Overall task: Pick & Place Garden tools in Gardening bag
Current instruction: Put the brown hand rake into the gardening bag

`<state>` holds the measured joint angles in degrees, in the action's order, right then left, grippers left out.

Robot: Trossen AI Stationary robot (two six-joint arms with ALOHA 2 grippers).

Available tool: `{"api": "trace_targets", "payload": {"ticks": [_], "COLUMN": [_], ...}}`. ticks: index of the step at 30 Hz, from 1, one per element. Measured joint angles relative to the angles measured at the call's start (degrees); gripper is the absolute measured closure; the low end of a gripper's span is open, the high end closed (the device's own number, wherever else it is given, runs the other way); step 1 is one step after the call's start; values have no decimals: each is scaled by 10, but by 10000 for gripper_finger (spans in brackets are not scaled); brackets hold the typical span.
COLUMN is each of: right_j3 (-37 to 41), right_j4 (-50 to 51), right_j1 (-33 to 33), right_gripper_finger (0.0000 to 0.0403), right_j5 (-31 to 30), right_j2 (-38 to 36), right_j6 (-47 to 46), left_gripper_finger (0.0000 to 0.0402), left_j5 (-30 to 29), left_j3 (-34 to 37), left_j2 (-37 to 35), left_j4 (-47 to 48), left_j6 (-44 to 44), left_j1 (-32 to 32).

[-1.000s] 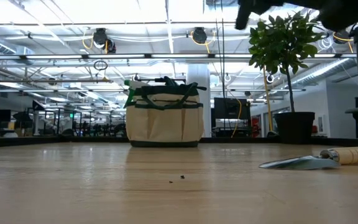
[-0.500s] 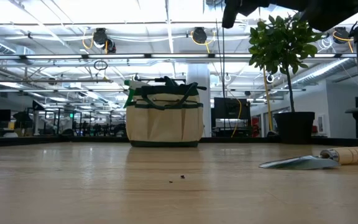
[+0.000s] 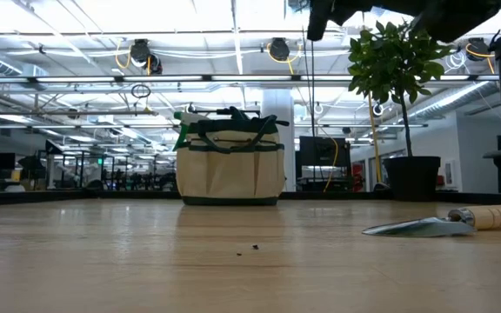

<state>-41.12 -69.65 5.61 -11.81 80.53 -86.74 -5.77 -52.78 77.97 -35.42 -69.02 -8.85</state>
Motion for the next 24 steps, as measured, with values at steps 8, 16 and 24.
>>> {"api": "trace_targets", "payload": {"ticks": [8,16,24], "right_j3": [-25,-25,-24], "right_j4": [31,25,24], "right_j1": [-3,-4,-8], "right_gripper_finger": [343,343,343], "right_j5": [29,31,31], "right_j2": [0,0,0], "right_j6": [16,19,9], "left_gripper_finger": [241,241,241], "left_j5": [0,48,58], "left_j3": [-43,-54,-54], "left_j2": [33,35,35], "left_j4": [2,-7,-8], "left_j6": [-26,-30,-32], "left_j1": [5,-12,-20]}}
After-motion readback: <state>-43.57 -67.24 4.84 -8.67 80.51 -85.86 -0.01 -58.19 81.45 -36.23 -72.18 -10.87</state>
